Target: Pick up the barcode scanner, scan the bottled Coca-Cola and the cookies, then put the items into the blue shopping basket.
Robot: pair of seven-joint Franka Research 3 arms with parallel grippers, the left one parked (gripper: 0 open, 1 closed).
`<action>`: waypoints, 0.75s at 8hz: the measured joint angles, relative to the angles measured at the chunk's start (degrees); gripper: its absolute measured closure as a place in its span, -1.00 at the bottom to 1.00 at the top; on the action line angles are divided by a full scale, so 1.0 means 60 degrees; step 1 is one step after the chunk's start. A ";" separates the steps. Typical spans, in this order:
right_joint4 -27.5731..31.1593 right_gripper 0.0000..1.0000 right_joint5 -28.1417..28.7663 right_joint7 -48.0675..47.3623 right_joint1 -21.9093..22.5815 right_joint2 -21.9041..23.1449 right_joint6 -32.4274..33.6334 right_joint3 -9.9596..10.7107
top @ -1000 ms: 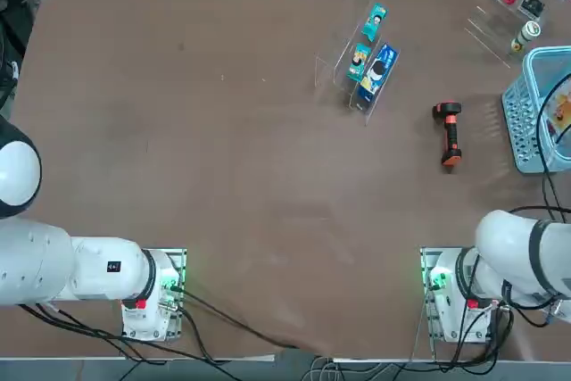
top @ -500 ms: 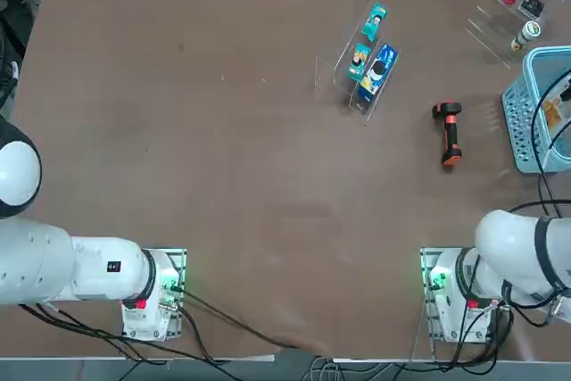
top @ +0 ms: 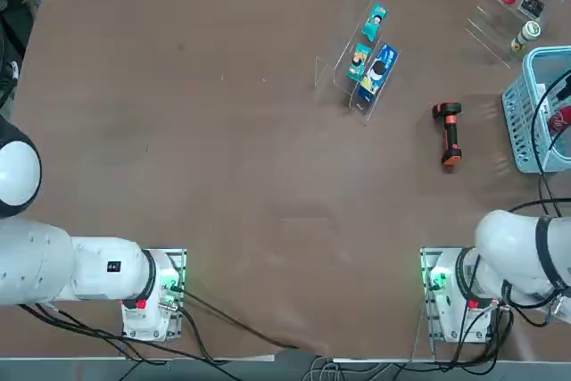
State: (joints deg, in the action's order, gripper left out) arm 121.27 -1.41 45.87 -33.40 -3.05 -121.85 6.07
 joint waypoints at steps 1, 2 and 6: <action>-0.0130 -0.78 0.0002 0.0000 0.0043 0.0054 0.0119 -0.0060; -0.0519 -0.93 0.0014 -0.0068 0.0220 0.0160 0.0645 -0.0148; -0.3464 -0.99 0.0079 -0.1912 0.2521 0.0529 0.4049 -0.0336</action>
State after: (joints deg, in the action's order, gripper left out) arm 100.48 -0.94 34.39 -18.28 0.12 -97.56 4.05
